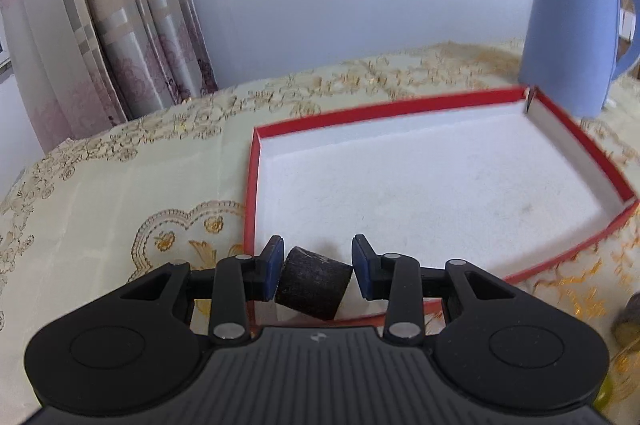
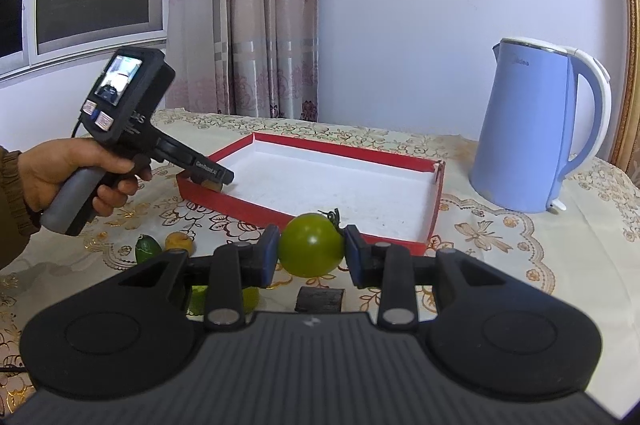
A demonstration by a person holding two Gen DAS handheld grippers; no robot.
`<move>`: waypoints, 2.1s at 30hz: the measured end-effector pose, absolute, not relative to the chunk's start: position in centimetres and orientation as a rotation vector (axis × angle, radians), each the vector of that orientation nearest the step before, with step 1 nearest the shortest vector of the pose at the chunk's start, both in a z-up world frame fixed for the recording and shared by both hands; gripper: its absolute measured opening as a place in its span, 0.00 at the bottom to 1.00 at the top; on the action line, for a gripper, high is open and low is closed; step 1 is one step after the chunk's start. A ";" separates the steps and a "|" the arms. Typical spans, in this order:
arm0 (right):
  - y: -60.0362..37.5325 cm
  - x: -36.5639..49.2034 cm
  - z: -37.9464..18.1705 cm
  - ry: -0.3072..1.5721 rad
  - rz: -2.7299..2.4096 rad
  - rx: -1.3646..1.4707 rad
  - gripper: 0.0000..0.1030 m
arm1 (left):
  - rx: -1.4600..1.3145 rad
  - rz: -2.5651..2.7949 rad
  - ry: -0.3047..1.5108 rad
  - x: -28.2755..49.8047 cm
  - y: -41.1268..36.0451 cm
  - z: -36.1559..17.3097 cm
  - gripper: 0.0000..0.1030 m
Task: Organize fruits
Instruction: 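Lower the log into the red tray and open the left gripper, then lower the green round fruit into the red tray and open the right gripper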
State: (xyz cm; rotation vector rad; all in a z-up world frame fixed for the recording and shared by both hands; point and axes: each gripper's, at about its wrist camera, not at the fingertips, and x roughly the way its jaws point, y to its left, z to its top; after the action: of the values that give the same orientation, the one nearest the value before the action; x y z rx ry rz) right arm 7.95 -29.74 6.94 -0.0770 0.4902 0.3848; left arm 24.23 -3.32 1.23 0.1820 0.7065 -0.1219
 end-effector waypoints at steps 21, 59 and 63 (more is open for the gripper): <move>-29.9 8.9 6.9 0.493 0.367 -0.073 0.32 | 0.179 -0.027 0.684 29.4 -5.2 0.2 0.36; -27.2 13.5 10.0 0.413 0.366 -0.108 0.32 | 0.073 0.134 0.504 17.4 -1.6 2.8 0.71; -27.2 15.4 10.3 0.373 0.329 -0.071 0.32 | 0.028 0.117 0.485 16.7 -0.4 3.4 0.71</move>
State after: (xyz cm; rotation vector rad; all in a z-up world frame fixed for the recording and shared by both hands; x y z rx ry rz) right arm 15.41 -27.20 10.32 -0.0711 0.3731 0.3291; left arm 16.65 -0.41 3.36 0.0278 0.4848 0.1165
